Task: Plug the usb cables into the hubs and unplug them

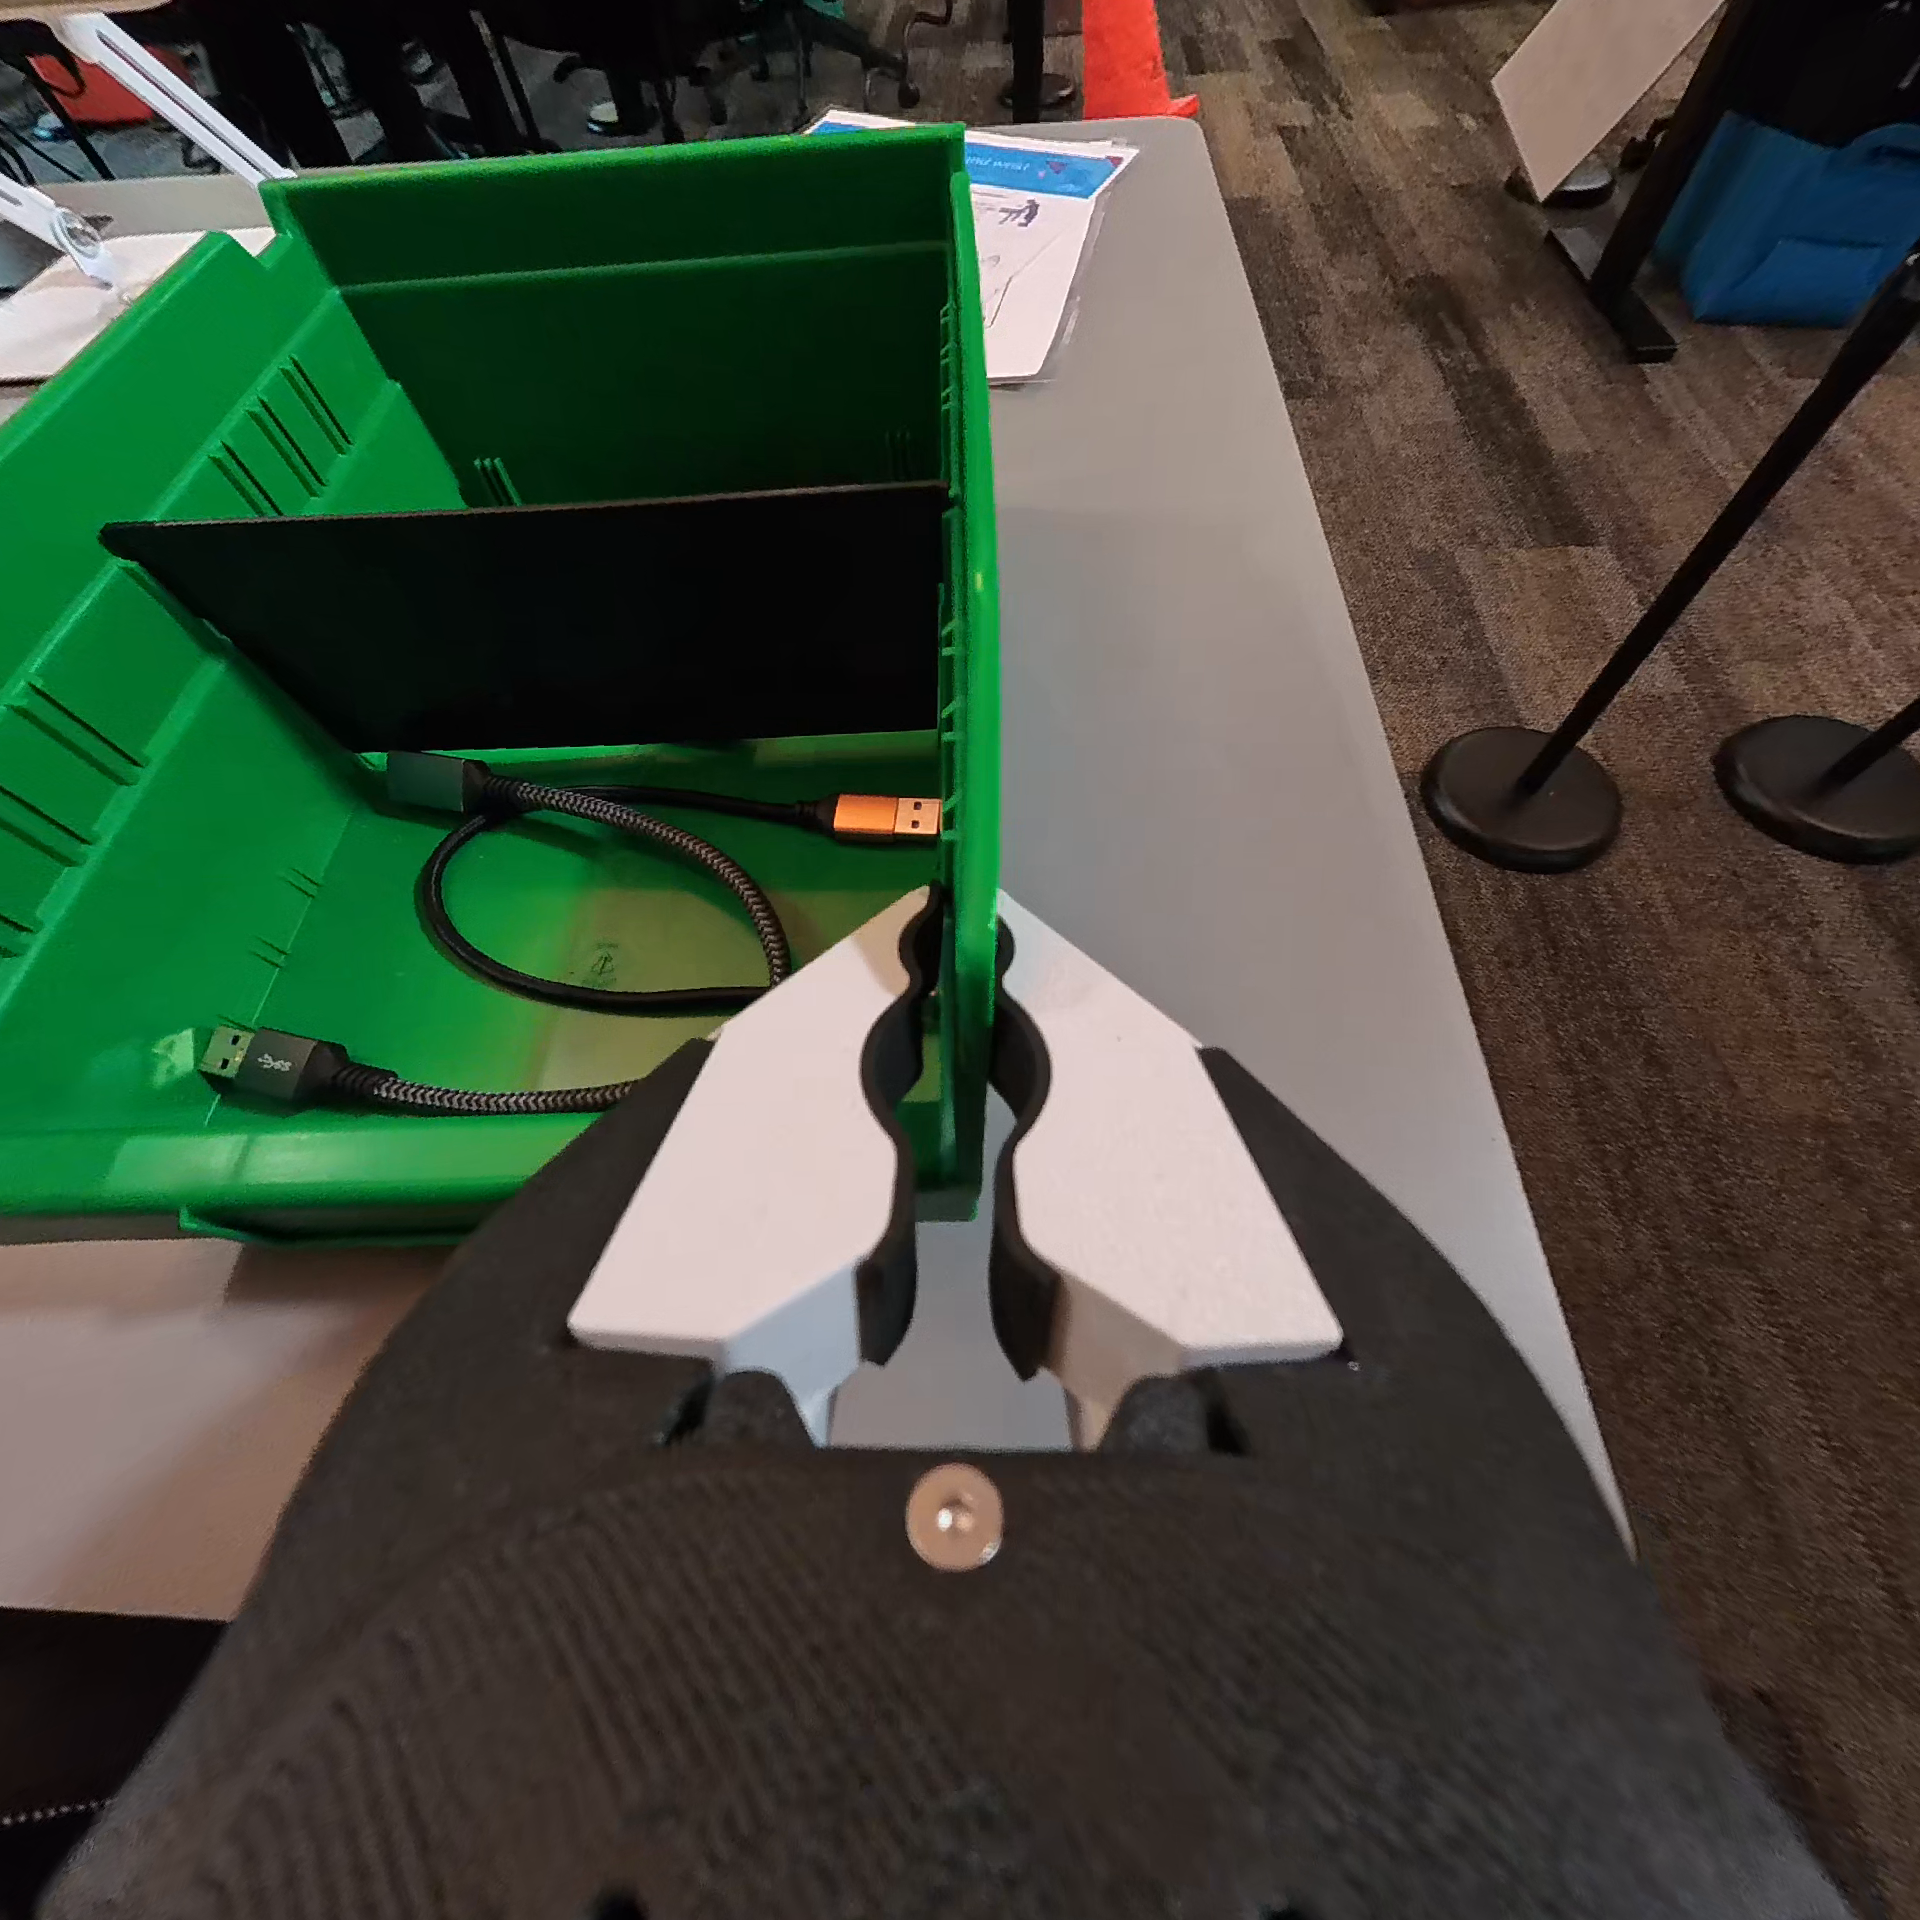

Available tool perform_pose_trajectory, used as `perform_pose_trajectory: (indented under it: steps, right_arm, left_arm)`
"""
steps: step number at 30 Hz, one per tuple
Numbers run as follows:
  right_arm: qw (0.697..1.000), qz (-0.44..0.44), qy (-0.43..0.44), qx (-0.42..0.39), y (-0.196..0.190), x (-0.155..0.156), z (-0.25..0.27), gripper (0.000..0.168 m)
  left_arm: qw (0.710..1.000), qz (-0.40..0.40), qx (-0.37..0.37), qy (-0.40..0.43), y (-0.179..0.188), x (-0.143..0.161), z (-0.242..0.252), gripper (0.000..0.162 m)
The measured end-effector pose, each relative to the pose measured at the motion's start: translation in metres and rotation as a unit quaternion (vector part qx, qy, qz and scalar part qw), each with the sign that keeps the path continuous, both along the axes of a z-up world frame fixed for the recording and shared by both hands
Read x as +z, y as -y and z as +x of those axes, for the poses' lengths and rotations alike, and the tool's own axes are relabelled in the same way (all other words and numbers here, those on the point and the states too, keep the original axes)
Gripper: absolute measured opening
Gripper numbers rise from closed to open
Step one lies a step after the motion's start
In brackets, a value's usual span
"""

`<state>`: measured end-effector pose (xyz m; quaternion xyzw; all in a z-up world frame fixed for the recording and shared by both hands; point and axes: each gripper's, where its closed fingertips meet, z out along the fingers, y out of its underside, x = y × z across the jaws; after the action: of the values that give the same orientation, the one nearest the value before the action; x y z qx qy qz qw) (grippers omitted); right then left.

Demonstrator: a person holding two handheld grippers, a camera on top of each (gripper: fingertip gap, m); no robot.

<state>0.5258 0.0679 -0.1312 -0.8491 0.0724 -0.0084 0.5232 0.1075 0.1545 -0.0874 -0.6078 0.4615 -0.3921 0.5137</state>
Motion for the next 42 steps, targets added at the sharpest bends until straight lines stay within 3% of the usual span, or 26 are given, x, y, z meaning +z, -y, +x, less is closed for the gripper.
perform_pose_trajectory:
  steps: [21, 42]
  right_arm:
    - [0.998, 0.026, -0.034, -0.055, -0.002, 0.000, 0.022, 0.007]
    - [0.994, 0.070, -0.070, -0.039, -0.008, 0.002, 0.035, 0.004]
  left_arm:
    - [0.993, 0.074, -0.004, -0.089, 0.006, -0.027, 0.007, 0.012]
    - [0.993, 0.066, -0.011, -0.102, 0.007, -0.036, 0.009, 0.012]
